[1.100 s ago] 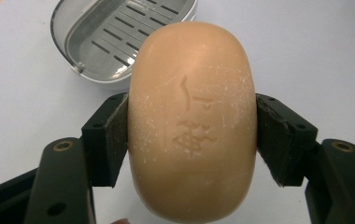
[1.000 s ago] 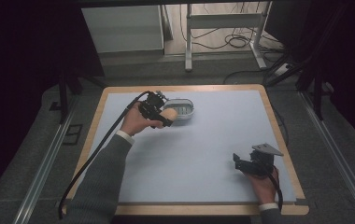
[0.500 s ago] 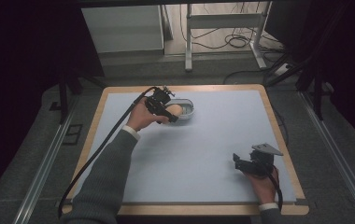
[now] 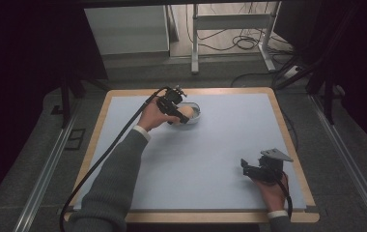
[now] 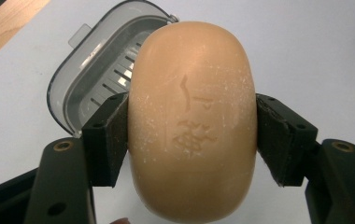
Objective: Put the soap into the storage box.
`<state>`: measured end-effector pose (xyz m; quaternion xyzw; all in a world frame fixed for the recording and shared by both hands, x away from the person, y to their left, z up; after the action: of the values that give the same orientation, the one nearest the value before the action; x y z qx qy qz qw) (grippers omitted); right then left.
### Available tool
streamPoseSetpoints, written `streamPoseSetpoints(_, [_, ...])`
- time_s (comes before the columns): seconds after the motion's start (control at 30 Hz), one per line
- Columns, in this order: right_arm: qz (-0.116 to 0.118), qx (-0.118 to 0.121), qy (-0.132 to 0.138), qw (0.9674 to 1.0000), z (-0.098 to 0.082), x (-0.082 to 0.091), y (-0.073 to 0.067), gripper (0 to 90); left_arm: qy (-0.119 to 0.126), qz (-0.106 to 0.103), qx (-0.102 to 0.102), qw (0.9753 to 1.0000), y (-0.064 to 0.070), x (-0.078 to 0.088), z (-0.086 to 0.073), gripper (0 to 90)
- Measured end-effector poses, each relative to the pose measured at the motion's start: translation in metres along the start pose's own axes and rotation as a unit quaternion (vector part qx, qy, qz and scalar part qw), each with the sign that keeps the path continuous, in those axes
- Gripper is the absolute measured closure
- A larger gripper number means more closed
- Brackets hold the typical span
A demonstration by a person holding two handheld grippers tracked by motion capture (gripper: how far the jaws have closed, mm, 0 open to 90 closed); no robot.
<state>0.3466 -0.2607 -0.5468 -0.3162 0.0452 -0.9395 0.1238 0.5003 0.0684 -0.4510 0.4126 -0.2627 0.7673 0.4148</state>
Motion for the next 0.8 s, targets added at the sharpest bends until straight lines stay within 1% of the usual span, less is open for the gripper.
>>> streamPoseSetpoints(0.23, [0.000,0.001,0.001,1.0000,0.000,0.000,0.000,8.4,-0.006,-0.002,0.000,1.0000,-0.006,-0.007,0.003,32.5])
streamPoseSetpoints(0.3, [0.000,0.002,0.001,1.0000,0.000,0.000,0.000,8.4,-0.002,-0.004,0.003,1.0000,-0.008,-0.008,0.004,32.5])
streamPoseSetpoints(0.43, [0.000,0.001,0.000,1.0000,0.000,0.000,0.000,8.4,-0.002,-0.006,0.009,0.9999,-0.013,-0.015,0.003,32.5])
streamPoseSetpoints(0.53, [0.000,0.002,-0.001,1.0000,0.000,0.000,0.000,8.3,-0.006,-0.009,0.011,0.9999,-0.018,-0.022,0.003,32.5])
streamPoseSetpoints(0.57, [-0.001,0.002,-0.001,1.0000,0.000,0.000,0.000,8.4,-0.009,-0.007,0.013,0.9999,-0.019,-0.023,0.003,32.5])
streamPoseSetpoints(0.63, [-0.001,0.002,-0.001,1.0000,0.000,0.000,0.000,8.3,-0.012,-0.002,0.008,0.9999,-0.021,-0.026,0.005,32.5])
streamPoseSetpoints(0.73, [-0.001,0.001,-0.003,1.0000,0.000,0.000,0.000,8.3,-0.007,-0.009,0.005,0.9999,-0.023,-0.028,0.009,32.5])
streamPoseSetpoints(0.8, [-0.002,0.000,-0.001,1.0000,0.000,0.000,0.000,8.4,-0.009,-0.004,0.002,0.9999,-0.026,-0.030,0.012,32.5])
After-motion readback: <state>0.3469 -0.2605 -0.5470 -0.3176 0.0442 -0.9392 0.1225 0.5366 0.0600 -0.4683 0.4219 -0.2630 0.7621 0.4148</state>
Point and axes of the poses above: each handheld gripper's, and its own axes: x roughly backward along the jaws, z roughly out of its top, y roughly to its right, the point moved 3 cm from there along -x, roughly forward along the jaws, and after that the axes turned 10 degrees about -x, right-handed, at the moved point
